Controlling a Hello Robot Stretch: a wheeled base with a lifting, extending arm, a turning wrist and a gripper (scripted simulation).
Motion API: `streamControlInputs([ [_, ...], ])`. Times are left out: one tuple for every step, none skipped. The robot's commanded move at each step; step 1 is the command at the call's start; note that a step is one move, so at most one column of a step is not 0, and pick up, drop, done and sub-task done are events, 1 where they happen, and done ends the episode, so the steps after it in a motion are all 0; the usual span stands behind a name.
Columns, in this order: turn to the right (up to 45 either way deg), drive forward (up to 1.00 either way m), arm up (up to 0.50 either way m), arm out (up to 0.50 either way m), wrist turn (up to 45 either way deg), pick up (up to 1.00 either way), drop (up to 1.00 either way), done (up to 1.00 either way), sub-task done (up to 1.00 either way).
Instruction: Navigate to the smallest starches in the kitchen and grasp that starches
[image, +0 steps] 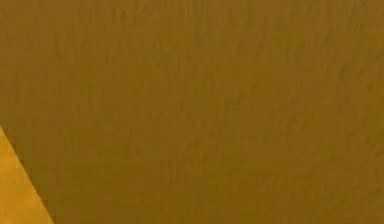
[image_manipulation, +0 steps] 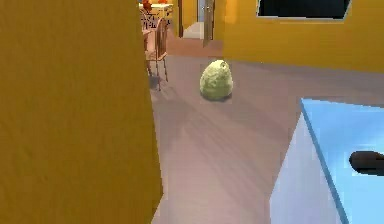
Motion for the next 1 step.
streamControlInputs([
  [42.0,0.00,0.00,0.00,0.0,0.00,0.00,0.00,0.00],
])
